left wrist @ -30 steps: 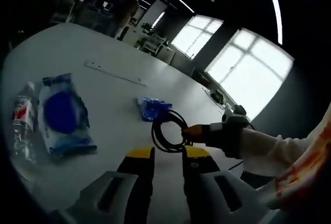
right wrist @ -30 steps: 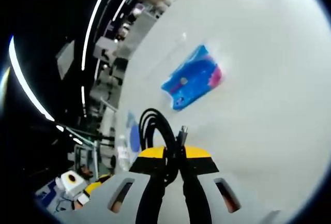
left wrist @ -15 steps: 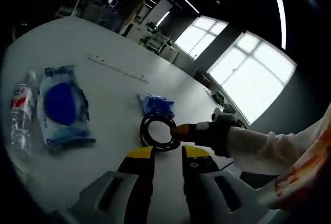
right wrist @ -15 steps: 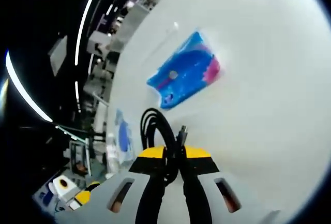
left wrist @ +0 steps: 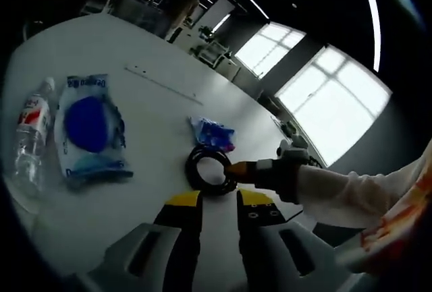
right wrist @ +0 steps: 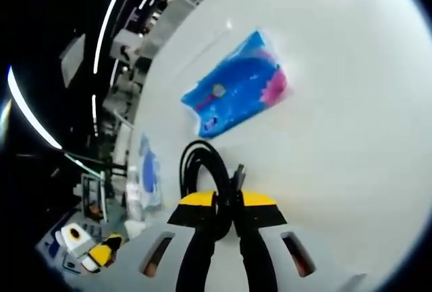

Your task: Arrange the tabletop items into an orderly group along one side of the table until the central work area is clear of visible clutter.

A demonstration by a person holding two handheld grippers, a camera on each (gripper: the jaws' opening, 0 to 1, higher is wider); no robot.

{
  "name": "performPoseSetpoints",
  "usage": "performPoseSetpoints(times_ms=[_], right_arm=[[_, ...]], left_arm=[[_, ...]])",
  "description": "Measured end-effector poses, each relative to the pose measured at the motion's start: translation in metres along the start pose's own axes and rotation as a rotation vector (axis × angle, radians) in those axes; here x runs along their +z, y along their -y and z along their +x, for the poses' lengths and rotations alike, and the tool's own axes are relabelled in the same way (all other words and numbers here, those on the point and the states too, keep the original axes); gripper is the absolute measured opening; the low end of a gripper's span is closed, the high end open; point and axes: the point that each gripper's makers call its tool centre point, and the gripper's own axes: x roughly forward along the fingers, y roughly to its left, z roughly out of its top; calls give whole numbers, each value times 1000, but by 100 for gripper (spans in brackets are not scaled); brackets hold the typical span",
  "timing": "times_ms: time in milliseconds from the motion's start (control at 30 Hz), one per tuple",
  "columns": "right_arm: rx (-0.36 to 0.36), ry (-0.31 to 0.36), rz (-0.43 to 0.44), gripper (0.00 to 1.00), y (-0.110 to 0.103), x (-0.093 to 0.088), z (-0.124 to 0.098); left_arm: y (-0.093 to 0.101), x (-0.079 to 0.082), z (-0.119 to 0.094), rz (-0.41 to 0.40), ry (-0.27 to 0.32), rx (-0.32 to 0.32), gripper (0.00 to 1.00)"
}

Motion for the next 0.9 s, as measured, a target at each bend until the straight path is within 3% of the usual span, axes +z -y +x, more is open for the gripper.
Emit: performPoseSetpoints(times_ms=[233, 367, 467, 667, 900], right_arm=[[-25, 15, -86, 11, 1, 2, 2], [-57, 34, -179, 13, 6, 5, -1], [-40, 48, -150, 13, 3, 8, -5], [-33, 79, -185, 14, -2, 14, -9], [-58, 107, -312, 34, -2, 8, -16]], left_arm=[[-4, -3, 1, -26, 3, 4, 18], [-4, -4, 1, -27, 0, 2, 18], [-4, -4, 2, -32, 1, 0, 18], [-2, -7, 2, -25, -8, -5, 18], [-1, -8, 1, -20, -4, -4, 22]])
